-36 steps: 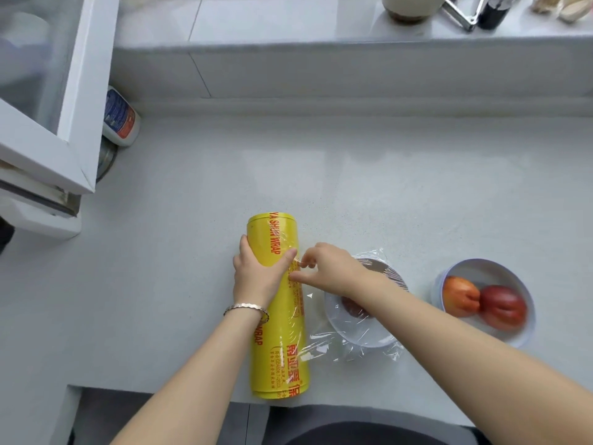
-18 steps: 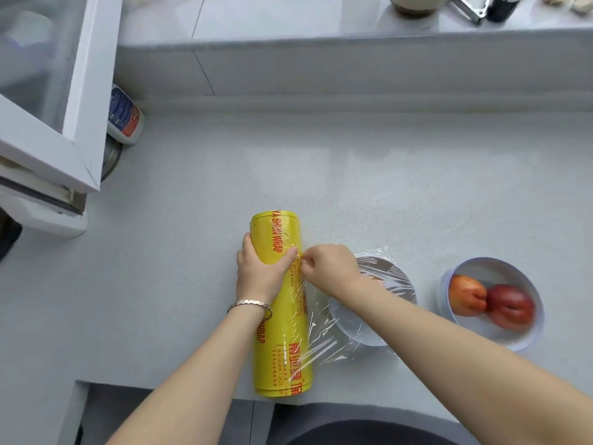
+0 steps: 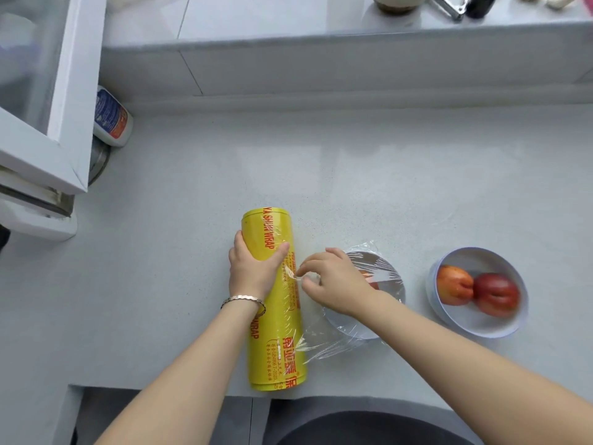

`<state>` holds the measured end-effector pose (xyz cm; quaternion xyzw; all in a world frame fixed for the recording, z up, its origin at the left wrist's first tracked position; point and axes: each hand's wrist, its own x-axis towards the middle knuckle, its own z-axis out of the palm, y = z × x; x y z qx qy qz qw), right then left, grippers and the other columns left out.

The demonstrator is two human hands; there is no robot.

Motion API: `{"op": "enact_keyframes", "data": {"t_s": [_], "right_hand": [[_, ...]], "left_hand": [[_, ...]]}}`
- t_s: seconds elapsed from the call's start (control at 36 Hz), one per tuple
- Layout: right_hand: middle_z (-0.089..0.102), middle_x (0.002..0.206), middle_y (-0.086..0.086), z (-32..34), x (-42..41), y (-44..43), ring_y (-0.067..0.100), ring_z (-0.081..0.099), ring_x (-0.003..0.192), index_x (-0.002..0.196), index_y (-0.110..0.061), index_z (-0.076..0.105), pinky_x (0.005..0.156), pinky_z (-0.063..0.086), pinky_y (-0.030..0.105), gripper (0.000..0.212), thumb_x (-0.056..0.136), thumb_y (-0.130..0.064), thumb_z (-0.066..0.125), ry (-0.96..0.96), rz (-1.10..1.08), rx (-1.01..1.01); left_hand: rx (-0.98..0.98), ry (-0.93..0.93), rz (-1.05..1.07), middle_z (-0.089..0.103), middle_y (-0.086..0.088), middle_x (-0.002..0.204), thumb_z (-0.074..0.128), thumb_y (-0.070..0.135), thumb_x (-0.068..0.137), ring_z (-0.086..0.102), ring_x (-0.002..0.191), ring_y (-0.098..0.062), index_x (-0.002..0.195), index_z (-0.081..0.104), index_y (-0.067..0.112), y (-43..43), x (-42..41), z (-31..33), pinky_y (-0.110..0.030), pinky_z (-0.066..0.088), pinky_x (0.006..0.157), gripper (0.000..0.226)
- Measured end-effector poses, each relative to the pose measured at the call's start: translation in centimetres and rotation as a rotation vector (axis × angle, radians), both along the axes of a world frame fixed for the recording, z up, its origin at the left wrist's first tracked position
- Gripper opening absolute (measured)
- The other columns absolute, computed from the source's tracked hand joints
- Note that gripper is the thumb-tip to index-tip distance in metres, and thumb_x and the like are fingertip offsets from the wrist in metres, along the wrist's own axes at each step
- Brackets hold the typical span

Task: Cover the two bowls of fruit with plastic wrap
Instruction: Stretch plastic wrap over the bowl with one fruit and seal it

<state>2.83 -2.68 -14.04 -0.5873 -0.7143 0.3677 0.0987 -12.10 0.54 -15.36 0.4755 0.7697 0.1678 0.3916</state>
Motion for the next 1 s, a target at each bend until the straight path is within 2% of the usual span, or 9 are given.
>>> {"op": "enact_keyframes", "data": {"t_s": [0.14,0.39,0.47,0.58,0.69,0.75,0.83,0.92,1.0], "right_hand": [[0.064,0.114,0.002,0.1,-0.9,0.4,0.016,0.049,0.118,0.084,-0.014,0.068,0.106,0.019,0.032,0.03,0.085,-0.042,0.056,-0.053,0.042,-0.038],[0.071,0.091,0.008,-0.3,-2.0,0.3,0.015,0.046,0.128,0.054,-0.018,0.048,0.099,0.025,0.028,0.028,0.081,-0.022,0.054,-0.028,-0.052,-0.069],[0.067,0.078,0.013,-0.6,-2.5,0.1,0.028,0.057,0.109,0.046,-0.02,0.034,0.093,0.034,0.033,0.037,0.078,-0.019,0.051,-0.006,-0.079,-0.024],[0.058,0.051,0.014,-1.7,-2.2,0.0,0.031,0.057,0.052,0.048,-0.021,0.033,0.07,0.05,0.041,0.025,0.066,-0.011,0.048,0.02,-0.109,0.141],[0.068,0.072,0.012,-1.6,-2.0,-0.6,0.034,0.064,0.073,0.049,-0.014,0.055,0.079,0.046,0.04,0.019,0.064,-0.008,0.064,-0.014,-0.143,0.113],[0.068,0.09,0.011,-1.2,-1.8,-0.7,0.031,0.062,0.09,0.066,-0.008,0.062,0.087,0.043,0.039,0.007,0.069,-0.013,0.066,-0.051,-0.148,0.128],[0.06,0.105,0.008,-0.6,-1.2,-0.9,0.027,0.051,0.103,0.092,-0.008,0.058,0.096,0.029,0.032,0.02,0.075,-0.02,0.055,-0.097,-0.151,0.09],[0.063,0.113,0.014,-0.7,-1.4,-1.5,0.032,0.056,0.109,0.085,-0.012,0.068,0.103,0.031,0.042,0.028,0.068,-0.011,0.046,-0.062,-0.129,0.108],[0.068,0.101,0.015,-1.0,-1.4,-2.0,0.037,0.062,0.097,0.071,-0.015,0.072,0.094,0.041,0.051,0.029,0.062,-0.004,0.047,-0.02,-0.113,0.125]], "left_hand": [[-0.005,0.004,0.0,0.03,-0.011,0.145,0.068,0.052,0.075,0.041,0.127,-0.03,0.147,0.014,0.02,0.0,0.1,0.1,-0.042,0.04,0.097,0.096],[0.003,0.034,0.008,0.035,-0.01,0.14,0.069,0.055,0.072,0.045,0.122,-0.03,0.146,0.017,0.021,0.0,0.3,-0.2,-0.045,0.043,0.098,0.096],[0.008,0.047,0.004,0.036,-0.01,0.139,0.069,0.055,0.073,0.046,0.122,-0.031,0.145,0.017,0.02,0.0,0.4,-0.2,-0.044,0.043,0.096,0.096],[0.01,0.018,0.017,0.036,-0.01,0.14,0.07,0.053,0.073,0.044,0.124,-0.028,0.145,0.019,0.019,0.0,0.2,-0.3,-0.042,0.04,0.098,0.095],[0.006,0.002,0.023,0.036,-0.01,0.142,0.07,0.053,0.073,0.043,0.125,-0.028,0.146,0.019,0.018,0.0,-0.2,-0.3,-0.042,0.04,0.098,0.095],[0.007,0.0,0.021,0.036,-0.01,0.141,0.07,0.053,0.073,0.044,0.125,-0.028,0.146,0.019,0.019,0.0,-0.1,-0.3,-0.043,0.041,0.098,0.095],[0.013,0.013,0.013,0.037,-0.009,0.14,0.069,0.054,0.073,0.045,0.123,-0.028,0.146,0.018,0.019,-0.1,0.1,-0.2,-0.042,0.042,0.095,0.095],[0.008,0.017,0.01,0.035,-0.01,0.142,0.068,0.053,0.074,0.044,0.124,-0.029,0.146,0.016,0.02,-0.1,0.2,-0.1,-0.042,0.042,0.095,0.095],[0.007,0.012,0.012,0.034,-0.009,0.143,0.068,0.054,0.074,0.042,0.126,-0.029,0.147,0.016,0.02,-0.1,0.1,-0.1,-0.042,0.041,0.097,0.096]]}}
